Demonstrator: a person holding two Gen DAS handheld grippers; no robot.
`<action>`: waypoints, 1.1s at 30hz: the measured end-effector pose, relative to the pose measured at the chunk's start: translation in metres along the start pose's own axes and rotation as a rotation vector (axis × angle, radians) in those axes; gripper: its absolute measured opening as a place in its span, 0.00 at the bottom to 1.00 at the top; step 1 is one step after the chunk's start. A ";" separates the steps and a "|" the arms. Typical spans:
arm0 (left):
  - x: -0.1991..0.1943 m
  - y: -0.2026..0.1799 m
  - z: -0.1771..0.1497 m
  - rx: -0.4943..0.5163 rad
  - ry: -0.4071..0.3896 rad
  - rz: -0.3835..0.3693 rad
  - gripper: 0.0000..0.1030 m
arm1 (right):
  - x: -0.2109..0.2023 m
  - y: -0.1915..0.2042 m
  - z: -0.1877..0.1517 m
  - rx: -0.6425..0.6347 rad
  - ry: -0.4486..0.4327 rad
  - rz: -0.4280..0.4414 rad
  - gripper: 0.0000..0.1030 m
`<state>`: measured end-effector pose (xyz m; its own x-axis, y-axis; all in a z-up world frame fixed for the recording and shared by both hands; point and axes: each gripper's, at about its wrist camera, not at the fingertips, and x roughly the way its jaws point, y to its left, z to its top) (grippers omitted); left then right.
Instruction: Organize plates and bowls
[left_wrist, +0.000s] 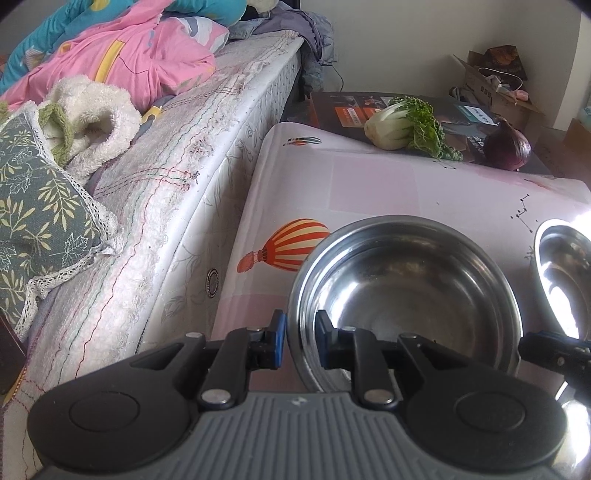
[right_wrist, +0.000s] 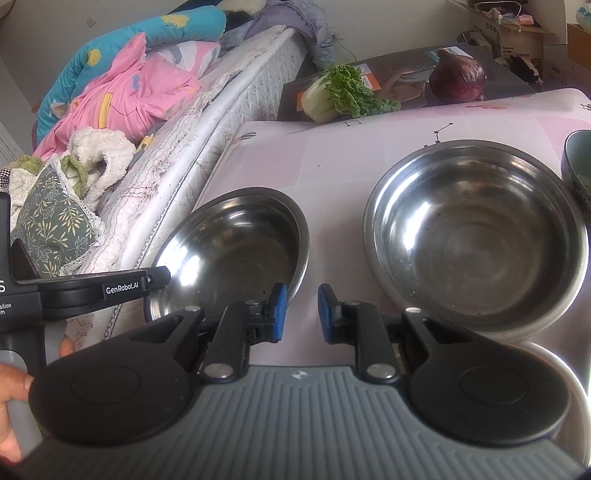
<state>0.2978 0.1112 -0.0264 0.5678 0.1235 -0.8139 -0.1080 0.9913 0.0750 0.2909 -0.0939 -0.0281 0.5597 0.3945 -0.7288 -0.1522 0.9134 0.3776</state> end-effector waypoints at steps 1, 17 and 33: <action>0.000 0.000 0.001 0.001 -0.003 0.001 0.20 | 0.001 0.000 0.001 -0.002 -0.003 -0.002 0.18; 0.025 -0.001 0.011 0.001 0.039 0.013 0.20 | 0.018 0.008 0.013 -0.037 -0.015 0.005 0.07; 0.026 0.004 0.013 -0.030 0.077 0.010 0.21 | 0.017 0.014 0.016 -0.052 -0.022 0.000 0.08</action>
<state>0.3228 0.1185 -0.0399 0.5020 0.1281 -0.8553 -0.1381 0.9882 0.0669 0.3118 -0.0763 -0.0261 0.5773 0.3924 -0.7161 -0.1935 0.9177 0.3469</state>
